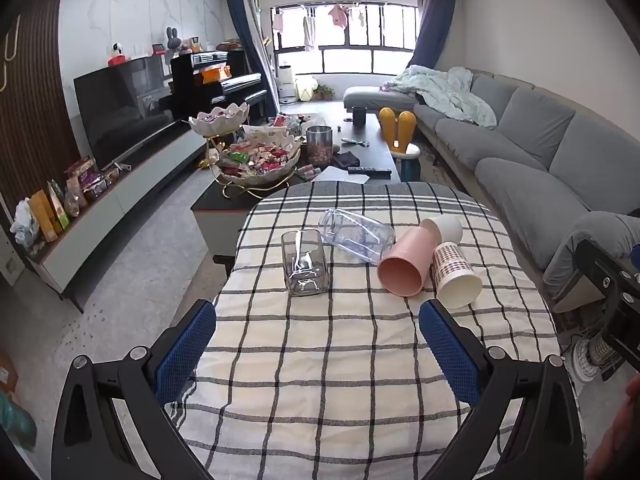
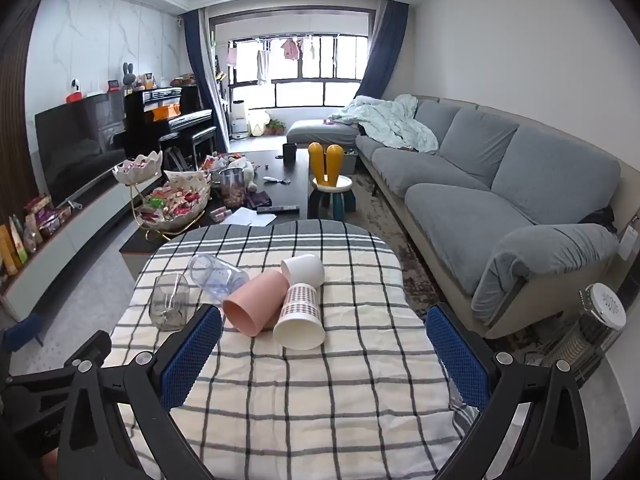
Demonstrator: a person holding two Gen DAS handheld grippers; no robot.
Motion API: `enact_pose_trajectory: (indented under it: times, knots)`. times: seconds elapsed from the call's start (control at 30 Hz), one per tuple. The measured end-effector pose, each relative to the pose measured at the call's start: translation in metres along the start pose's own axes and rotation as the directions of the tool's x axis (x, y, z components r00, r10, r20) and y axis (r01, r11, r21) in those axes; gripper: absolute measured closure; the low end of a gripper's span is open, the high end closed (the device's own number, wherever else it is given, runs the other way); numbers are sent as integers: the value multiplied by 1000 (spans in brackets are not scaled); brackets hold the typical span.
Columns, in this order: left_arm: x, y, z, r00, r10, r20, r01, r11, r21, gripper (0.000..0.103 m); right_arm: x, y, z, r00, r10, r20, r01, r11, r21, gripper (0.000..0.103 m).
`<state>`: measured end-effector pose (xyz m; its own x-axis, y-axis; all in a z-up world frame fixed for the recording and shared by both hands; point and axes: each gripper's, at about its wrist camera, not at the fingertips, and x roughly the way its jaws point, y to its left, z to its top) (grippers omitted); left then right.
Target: Flip cup upside down
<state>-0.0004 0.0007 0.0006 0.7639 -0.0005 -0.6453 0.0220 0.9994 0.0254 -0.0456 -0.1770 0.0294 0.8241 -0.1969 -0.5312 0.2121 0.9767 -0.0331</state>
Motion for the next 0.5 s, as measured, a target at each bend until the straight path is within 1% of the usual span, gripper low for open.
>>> enact_pose_trajectory:
  times: [0.13,0.17,0.47,0.5]
  knots:
    - [-1,5,1,1000,4,9,-4,1000,-6,0,0,0,1,1000,3,5,-3,1000,3,0]
    - [-1,-3,1,1000,15,5,-15,1000,15,0,0,0,1,1000,4,4,-4,1000,5,0]
    - [-2,-11,3,1000,4,-5,-4,1000,14,0,-1,0,2,1000,7,-5,-7,1000,6,0]
    - [-1,-5,-1,1000,-2,-3,2,1000,14,0,-2,0,2,1000,6,-3,-6,1000,5,0]
